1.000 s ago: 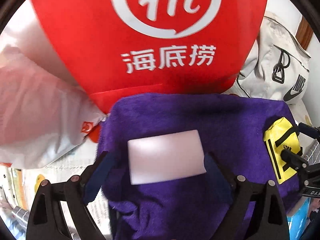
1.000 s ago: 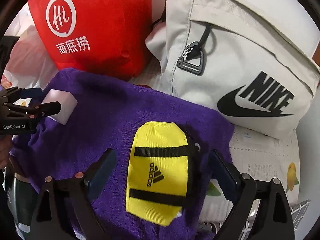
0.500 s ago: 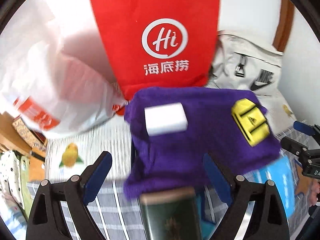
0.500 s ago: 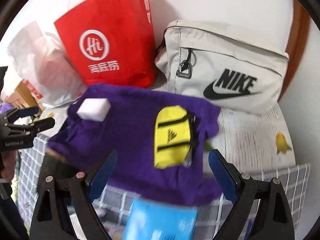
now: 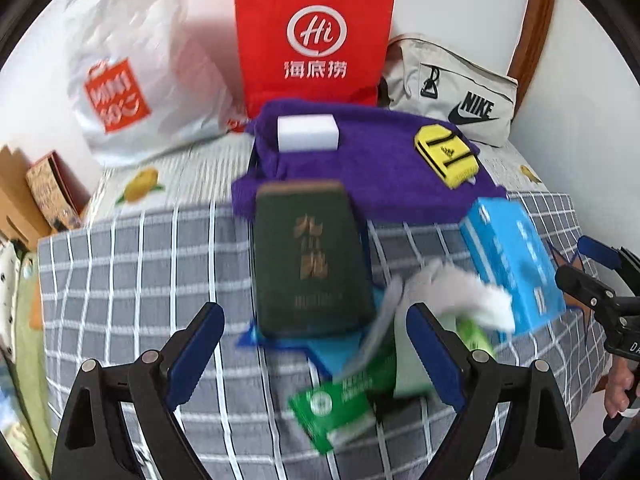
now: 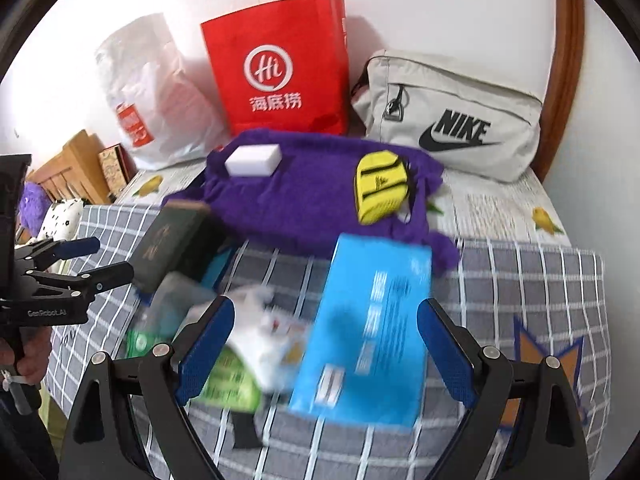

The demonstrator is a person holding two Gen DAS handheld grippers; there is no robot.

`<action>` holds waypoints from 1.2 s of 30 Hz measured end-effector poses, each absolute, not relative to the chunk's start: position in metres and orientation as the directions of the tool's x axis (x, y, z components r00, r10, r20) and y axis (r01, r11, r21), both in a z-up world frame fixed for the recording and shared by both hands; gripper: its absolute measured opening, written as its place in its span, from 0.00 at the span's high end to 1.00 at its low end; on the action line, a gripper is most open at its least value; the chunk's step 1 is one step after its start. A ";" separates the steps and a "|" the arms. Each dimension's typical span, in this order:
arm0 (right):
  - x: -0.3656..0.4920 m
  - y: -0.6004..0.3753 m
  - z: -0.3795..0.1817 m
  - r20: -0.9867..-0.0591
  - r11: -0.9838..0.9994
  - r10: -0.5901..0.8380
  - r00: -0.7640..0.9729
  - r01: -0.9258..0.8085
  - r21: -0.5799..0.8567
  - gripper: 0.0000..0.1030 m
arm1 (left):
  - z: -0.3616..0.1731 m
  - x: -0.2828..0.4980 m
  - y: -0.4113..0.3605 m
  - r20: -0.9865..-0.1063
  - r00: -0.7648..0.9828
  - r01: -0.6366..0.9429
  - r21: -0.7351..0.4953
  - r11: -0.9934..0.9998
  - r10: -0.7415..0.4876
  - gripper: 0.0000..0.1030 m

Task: Organize soft objects
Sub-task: 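Move both grippers back toward the clear mesh bag and white cloth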

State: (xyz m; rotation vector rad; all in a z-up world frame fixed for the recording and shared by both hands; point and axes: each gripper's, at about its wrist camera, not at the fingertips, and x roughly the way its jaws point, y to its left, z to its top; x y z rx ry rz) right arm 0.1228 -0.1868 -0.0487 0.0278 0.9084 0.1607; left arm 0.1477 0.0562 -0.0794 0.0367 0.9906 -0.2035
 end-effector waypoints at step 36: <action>0.056 -0.153 -0.095 -0.794 0.979 0.194 0.576 -0.165 0.119 0.11 | -0.100 0.099 0.084 -0.758 0.568 0.309 -0.165 0.937 -0.321 0.91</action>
